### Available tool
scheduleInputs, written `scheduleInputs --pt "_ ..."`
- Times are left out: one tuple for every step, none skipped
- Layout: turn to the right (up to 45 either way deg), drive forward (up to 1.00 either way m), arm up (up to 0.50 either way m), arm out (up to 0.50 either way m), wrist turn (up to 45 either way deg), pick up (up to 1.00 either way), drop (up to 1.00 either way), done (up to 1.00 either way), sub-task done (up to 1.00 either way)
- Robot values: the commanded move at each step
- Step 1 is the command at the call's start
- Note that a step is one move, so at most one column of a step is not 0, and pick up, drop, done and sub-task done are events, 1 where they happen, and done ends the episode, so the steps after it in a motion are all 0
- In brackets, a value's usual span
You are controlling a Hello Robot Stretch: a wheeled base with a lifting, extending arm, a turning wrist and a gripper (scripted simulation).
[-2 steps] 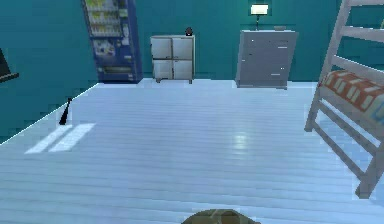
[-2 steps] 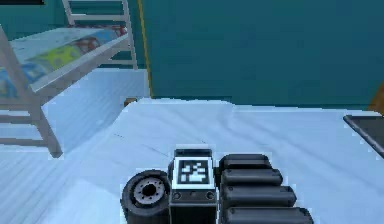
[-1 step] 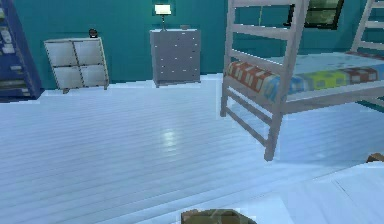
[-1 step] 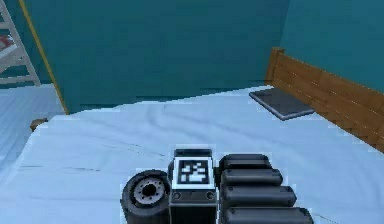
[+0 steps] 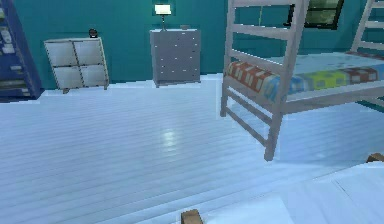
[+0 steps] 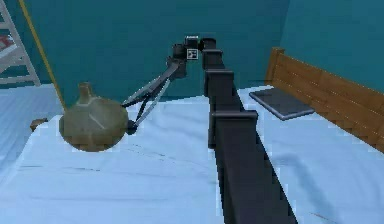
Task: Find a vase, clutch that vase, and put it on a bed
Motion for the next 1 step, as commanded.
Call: scheduleInputs --pt "0.0 0.0 0.0 0.0 45.0 0.0 0.0 0.0 0.0"
